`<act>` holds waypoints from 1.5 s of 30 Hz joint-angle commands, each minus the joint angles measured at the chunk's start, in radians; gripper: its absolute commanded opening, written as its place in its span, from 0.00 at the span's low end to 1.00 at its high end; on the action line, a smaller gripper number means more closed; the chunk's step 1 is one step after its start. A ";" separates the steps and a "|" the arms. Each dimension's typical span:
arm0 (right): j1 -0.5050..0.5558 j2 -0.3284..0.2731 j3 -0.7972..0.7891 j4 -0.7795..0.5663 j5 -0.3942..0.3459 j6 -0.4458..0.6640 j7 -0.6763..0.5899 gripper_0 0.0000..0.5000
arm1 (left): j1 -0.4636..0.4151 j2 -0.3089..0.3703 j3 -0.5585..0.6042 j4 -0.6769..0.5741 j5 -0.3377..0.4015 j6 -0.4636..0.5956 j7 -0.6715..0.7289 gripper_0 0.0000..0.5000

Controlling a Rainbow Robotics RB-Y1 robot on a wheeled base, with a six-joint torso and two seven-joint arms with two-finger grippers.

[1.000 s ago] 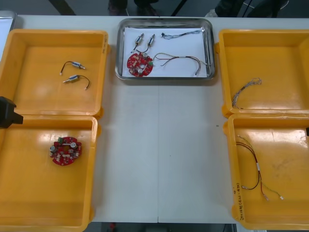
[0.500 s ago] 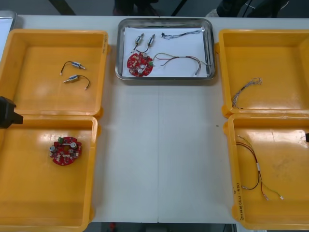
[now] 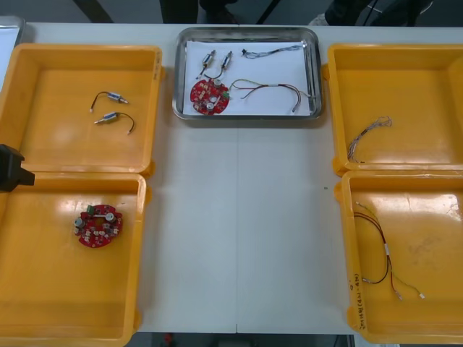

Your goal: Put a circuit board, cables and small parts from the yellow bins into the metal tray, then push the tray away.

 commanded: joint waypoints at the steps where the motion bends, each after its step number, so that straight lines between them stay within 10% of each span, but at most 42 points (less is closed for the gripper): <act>1: -0.004 -0.043 0.018 -0.004 -0.002 0.003 -0.055 0.87 | 0.014 0.044 0.030 -0.029 0.007 0.006 -0.069 1.00; 45: -0.004 -0.043 0.026 -0.004 0.013 0.003 -0.053 0.87 | 0.014 0.044 0.030 -0.029 0.007 0.006 -0.069 1.00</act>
